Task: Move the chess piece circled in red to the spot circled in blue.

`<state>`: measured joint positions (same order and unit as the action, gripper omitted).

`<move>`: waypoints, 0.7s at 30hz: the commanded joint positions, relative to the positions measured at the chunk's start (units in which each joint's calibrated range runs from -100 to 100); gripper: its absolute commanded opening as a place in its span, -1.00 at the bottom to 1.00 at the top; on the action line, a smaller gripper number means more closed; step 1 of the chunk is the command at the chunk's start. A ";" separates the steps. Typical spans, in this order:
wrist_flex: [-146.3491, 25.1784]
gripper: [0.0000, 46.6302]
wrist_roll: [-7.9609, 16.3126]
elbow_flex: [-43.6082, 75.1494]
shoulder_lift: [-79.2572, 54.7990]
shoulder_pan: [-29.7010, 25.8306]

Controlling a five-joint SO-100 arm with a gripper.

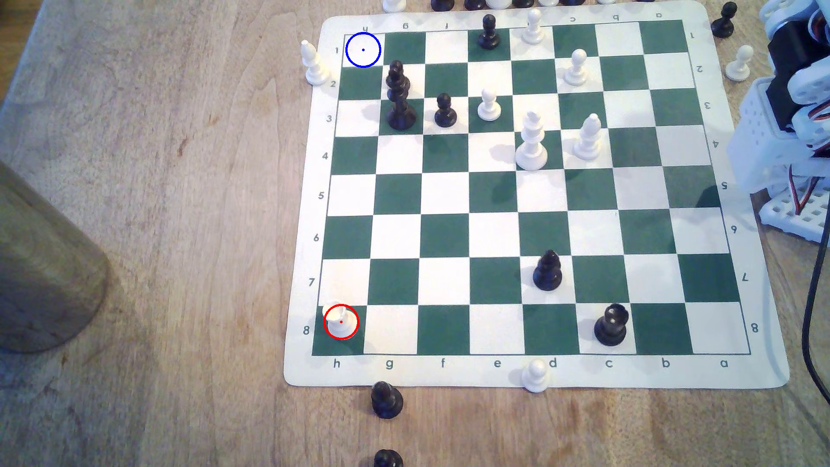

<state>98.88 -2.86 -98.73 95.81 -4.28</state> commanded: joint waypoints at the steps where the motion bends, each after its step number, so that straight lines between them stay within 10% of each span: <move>1: 0.13 -0.99 -0.20 -1.27 -0.06 -2.72; 21: -93.81 -0.99 0.24 26.57 -8.46 -2.96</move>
<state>22.55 -2.71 -84.27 92.88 -7.23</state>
